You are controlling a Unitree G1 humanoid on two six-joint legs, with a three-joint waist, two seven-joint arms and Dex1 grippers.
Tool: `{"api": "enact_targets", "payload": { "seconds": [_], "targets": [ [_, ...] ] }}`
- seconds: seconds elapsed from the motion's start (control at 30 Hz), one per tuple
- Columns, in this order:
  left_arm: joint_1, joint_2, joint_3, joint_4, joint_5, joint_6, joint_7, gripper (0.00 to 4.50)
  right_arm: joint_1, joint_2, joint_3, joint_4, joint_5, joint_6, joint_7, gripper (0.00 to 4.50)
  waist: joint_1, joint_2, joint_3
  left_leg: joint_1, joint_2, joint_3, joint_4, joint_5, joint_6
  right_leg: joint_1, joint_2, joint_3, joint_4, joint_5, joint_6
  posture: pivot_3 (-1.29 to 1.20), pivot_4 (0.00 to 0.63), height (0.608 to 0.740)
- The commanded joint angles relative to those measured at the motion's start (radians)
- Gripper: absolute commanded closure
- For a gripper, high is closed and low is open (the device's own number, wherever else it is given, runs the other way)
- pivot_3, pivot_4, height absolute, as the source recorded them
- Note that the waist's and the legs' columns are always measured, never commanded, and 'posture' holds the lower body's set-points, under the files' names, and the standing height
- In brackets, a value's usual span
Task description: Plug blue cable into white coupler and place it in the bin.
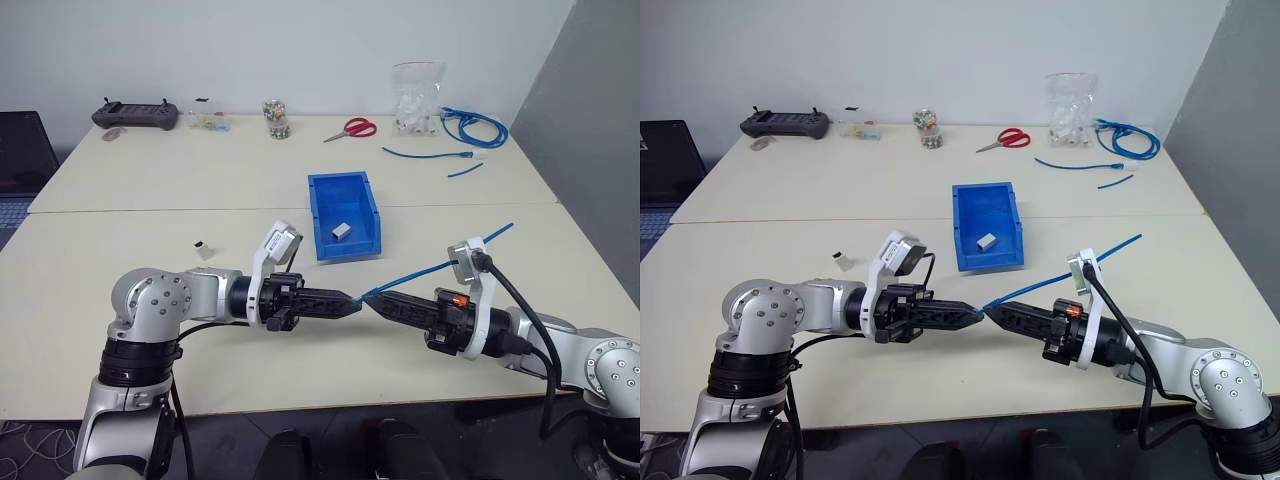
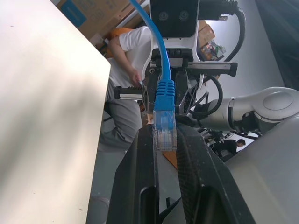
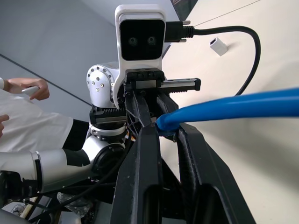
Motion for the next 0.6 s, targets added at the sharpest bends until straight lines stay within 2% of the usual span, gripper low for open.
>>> {"api": "enact_targets", "payload": {
  "seconds": [0.03,0.2,0.6],
  "targets": [
    [-0.023,-0.002,-0.005,-0.008,-0.021,-0.003,-0.006,4.26,-0.013,0.011,-0.012,-0.013,0.02,-0.022,-0.007,3.21,0.0,0.0,0.0,0.0,0.0,0.0,0.0,0.0,0.0,0.0,0.0,0.0,0.0,0.0,0.0,0.0,0.15,0.74],
    [-0.027,-0.006,0.003,-0.002,-0.03,0.0,-0.001,4.26,-0.011,0.019,-0.008,-0.015,0.095,-0.03,-0.028,2.21,0.0,0.0,0.001,0.0,0.0,0.0,0.0,0.0,0.0,0.0,0.0,0.0,0.0,0.0,0.0,0.0,0.15,0.74],
    [-0.016,-0.008,0.005,-0.013,-0.048,0.012,0.003,4.26,-0.023,0.022,0.009,-0.019,0.101,-0.031,-0.035,2.21,0.0,-0.001,0.002,0.0,0.0,0.0,0.0,0.0,0.0,0.0,0.0,0.0,-0.001,0.0,0.0,0.0,0.15,0.74]
  ]
}}
